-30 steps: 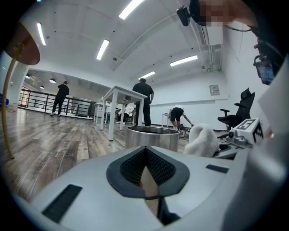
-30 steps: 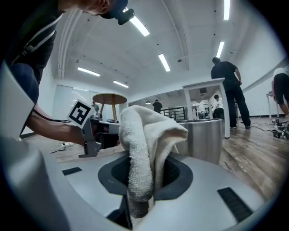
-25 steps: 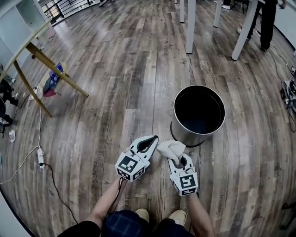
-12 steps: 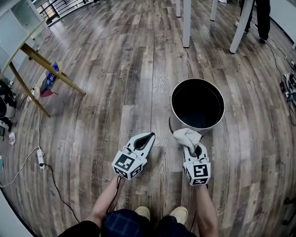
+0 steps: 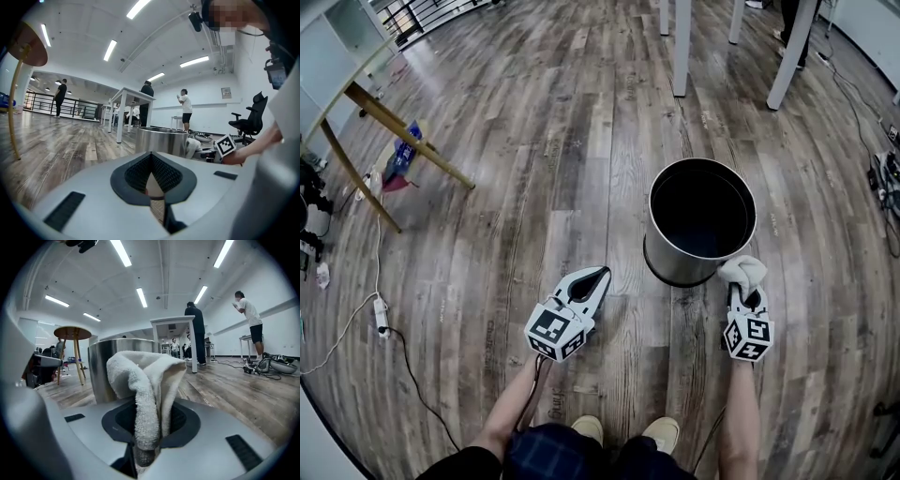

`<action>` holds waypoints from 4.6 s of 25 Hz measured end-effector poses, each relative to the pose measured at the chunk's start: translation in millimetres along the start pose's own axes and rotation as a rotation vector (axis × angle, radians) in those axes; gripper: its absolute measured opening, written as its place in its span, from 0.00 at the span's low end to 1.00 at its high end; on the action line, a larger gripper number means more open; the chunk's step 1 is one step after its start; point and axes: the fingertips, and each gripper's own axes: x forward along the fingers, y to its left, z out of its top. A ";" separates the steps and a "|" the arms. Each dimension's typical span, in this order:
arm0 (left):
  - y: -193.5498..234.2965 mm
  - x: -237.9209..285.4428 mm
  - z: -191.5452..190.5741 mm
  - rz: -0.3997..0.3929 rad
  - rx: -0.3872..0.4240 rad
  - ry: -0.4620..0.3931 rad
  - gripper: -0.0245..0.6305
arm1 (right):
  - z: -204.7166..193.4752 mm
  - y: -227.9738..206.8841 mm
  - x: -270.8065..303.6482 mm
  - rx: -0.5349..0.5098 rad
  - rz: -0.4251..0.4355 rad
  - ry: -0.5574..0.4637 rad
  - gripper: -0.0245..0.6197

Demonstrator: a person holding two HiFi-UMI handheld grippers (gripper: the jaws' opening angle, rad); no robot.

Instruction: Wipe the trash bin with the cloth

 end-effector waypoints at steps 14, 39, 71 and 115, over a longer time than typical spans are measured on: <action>4.4 -4.1 -32.5 0.013 -0.013 0.057 0.03 | -25.3 193.3 -48.4 -0.056 0.351 -0.045 0.17; 21.3 -14.1 -46.9 0.060 -0.051 0.065 0.03 | -36.9 112.9 2.5 -0.079 0.182 -0.012 0.17; 21.2 -25.1 -56.5 0.066 -0.027 0.092 0.03 | -75.4 233.7 8.3 -0.100 0.412 0.076 0.17; 11.0 -20.8 -49.3 0.053 -0.014 0.077 0.03 | 11.5 62.2 -64.9 0.084 0.186 -0.097 0.17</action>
